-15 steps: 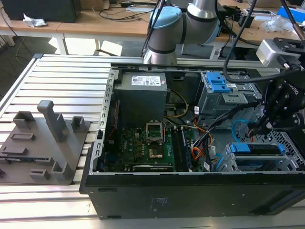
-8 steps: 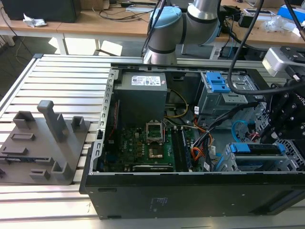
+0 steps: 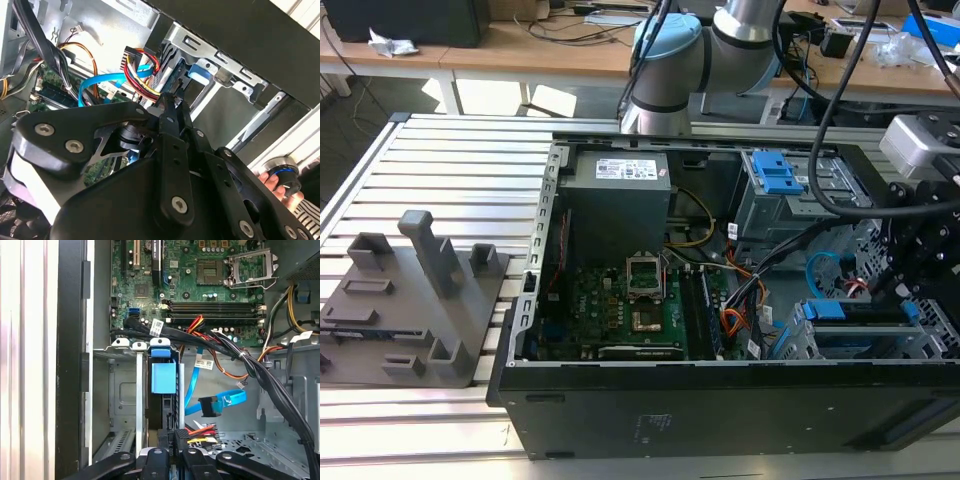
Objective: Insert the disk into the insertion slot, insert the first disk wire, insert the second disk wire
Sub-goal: 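Insert the first disk wire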
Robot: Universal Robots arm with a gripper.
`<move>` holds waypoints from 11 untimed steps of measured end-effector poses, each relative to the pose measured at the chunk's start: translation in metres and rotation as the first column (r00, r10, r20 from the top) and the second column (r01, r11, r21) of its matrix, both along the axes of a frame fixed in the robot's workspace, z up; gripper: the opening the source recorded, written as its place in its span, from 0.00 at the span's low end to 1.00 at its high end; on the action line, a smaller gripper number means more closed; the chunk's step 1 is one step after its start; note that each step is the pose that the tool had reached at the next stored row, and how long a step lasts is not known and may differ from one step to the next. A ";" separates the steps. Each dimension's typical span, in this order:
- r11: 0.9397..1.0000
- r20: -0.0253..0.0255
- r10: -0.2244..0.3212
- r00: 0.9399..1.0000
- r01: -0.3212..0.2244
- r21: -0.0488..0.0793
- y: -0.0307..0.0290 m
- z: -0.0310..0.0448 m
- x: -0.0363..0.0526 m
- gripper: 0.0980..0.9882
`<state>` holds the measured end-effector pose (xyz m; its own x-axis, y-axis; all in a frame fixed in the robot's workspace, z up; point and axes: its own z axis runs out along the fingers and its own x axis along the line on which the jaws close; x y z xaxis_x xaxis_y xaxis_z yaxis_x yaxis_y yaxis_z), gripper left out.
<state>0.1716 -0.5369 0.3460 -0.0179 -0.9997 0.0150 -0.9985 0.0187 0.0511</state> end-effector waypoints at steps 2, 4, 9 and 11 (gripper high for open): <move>1.000 0.000 0.000 1.000 0.000 0.000 0.0000 -0.0013 0.0002 0.08; 1.000 0.000 0.000 1.000 0.000 0.000 0.0000 -0.0022 0.0007 0.08; 1.000 0.000 0.000 1.000 0.000 0.000 0.0022 -0.0038 0.0011 0.08; 1.000 0.000 0.000 1.000 0.000 0.000 0.0026 -0.0039 0.0011 0.08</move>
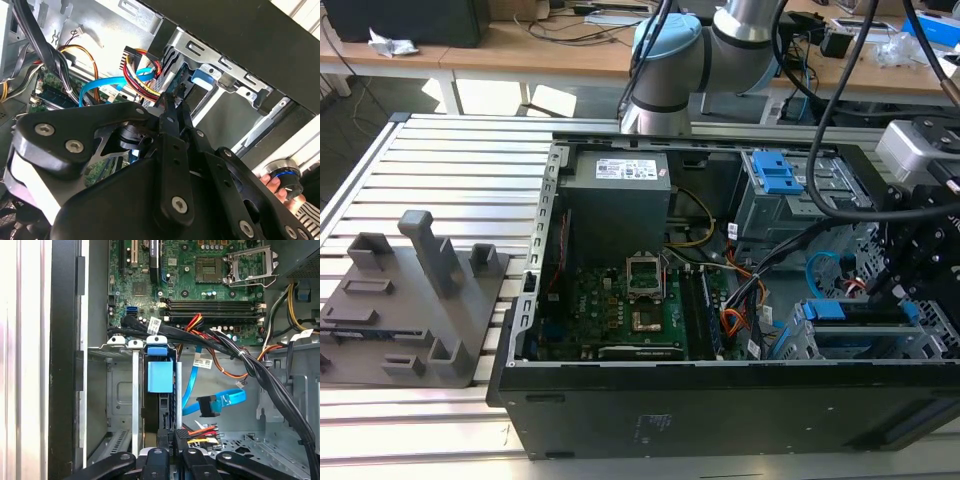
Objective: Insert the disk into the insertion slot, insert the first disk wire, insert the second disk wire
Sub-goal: 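Insert the first disk wire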
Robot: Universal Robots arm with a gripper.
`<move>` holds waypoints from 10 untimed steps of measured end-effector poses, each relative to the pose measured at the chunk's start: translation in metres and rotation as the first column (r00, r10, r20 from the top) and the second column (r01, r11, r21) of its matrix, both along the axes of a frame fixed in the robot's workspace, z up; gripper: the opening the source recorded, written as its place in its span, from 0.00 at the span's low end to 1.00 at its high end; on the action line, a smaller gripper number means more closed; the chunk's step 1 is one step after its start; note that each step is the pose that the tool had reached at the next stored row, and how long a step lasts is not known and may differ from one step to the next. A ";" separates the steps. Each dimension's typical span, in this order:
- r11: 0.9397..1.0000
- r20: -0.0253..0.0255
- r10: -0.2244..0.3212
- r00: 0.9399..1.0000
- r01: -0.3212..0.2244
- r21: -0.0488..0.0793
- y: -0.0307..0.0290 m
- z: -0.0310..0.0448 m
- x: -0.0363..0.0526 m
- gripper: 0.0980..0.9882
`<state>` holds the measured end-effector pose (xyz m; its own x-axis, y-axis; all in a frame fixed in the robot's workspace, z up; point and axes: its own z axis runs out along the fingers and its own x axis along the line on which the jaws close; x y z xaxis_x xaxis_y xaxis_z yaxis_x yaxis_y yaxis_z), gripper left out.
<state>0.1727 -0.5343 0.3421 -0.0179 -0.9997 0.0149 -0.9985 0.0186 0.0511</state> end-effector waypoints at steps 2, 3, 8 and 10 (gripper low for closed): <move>1.000 0.000 0.000 1.000 0.000 0.000 0.0001 -0.0004 0.0000 0.08; 1.000 0.000 0.000 1.000 0.000 0.000 0.0001 -0.0008 0.0000 0.08; 1.000 0.000 0.000 1.000 0.000 -0.001 0.0001 -0.0034 0.0000 0.08; 1.000 0.000 0.000 1.000 0.000 0.000 0.0001 -0.0044 0.0000 0.08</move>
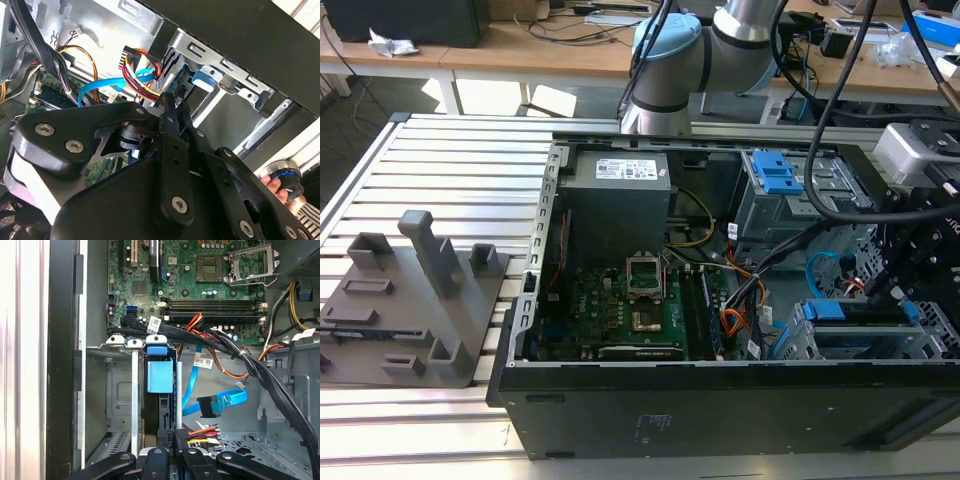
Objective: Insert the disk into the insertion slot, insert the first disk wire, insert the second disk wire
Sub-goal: 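Insert the first disk wire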
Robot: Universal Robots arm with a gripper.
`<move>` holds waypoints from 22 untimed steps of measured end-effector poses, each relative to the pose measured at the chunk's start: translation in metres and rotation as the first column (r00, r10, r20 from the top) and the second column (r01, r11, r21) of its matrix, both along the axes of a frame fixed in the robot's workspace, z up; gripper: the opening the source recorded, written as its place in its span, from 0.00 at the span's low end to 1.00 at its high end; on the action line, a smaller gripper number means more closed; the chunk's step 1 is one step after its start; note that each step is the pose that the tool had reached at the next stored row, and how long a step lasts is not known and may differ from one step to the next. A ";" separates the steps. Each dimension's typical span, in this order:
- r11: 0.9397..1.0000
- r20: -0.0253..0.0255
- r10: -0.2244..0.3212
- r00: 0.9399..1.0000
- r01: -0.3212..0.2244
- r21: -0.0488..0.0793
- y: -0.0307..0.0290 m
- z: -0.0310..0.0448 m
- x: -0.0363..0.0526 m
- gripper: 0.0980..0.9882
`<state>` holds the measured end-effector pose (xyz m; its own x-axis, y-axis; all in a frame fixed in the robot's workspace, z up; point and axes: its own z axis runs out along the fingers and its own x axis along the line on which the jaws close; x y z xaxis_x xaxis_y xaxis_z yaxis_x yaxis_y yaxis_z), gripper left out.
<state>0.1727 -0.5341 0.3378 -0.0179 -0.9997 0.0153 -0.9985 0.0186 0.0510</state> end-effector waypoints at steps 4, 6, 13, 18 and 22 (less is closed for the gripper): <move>1.000 0.000 0.000 1.000 0.000 0.001 0.0000 -0.0004 0.0012 0.08; 1.000 0.000 0.000 1.000 0.000 0.000 -0.0006 -0.0003 0.0015 0.08; 1.000 0.000 0.000 1.000 0.000 0.001 -0.0009 -0.0005 0.0035 0.08; 1.000 0.000 0.000 1.000 0.000 0.000 -0.0010 -0.0004 0.0035 0.08; 1.000 0.000 0.000 1.000 0.000 0.000 -0.0010 -0.0005 0.0036 0.08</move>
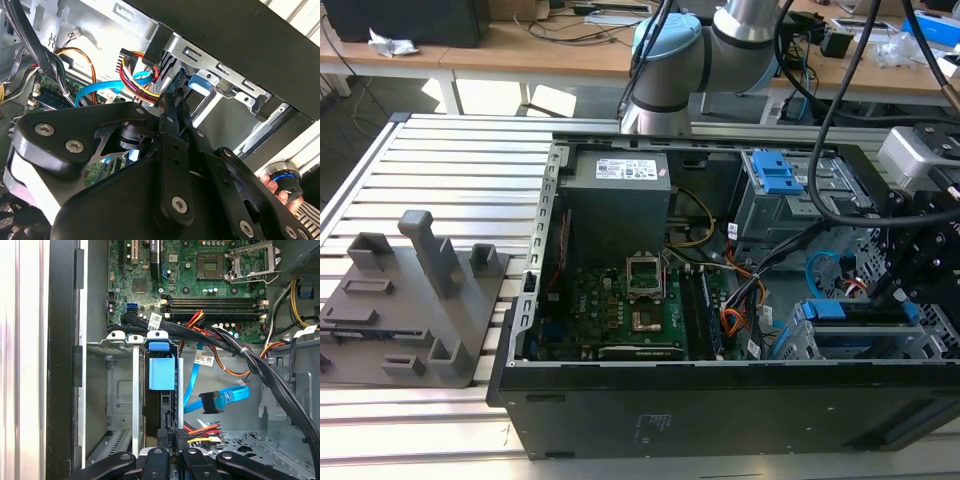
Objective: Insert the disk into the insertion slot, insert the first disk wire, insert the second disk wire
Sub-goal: 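Insert the first disk wire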
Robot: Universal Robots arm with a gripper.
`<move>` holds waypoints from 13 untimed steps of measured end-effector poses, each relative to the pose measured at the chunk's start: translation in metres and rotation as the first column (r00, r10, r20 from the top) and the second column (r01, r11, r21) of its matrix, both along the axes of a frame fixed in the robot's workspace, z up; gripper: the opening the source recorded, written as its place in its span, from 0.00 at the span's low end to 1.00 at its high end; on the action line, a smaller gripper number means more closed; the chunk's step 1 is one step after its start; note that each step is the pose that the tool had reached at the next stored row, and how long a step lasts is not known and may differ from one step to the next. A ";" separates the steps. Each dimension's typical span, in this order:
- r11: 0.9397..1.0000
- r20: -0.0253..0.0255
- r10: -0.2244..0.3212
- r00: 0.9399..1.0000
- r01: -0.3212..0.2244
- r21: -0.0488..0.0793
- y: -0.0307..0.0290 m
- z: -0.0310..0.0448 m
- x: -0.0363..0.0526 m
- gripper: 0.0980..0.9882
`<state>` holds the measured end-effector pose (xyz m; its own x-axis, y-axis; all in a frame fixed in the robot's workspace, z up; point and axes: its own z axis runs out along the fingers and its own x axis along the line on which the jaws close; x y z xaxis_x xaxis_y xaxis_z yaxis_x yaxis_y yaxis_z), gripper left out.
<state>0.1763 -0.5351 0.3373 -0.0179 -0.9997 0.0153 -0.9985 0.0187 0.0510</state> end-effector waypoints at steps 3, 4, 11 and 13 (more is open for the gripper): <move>1.000 0.000 0.000 1.000 0.000 0.000 0.0000 -0.0001 0.0000 0.16; 1.000 0.000 0.000 1.000 0.000 0.000 0.0000 -0.0001 0.0000 0.16; 1.000 0.000 0.000 1.000 0.000 0.000 0.0007 0.0303 -0.0001 0.07; 1.000 0.000 0.000 1.000 0.000 0.000 0.0008 0.0380 0.0000 0.01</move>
<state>0.1762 -0.5342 0.3754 -0.0180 -0.9997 0.0157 -0.9985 0.0187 0.0511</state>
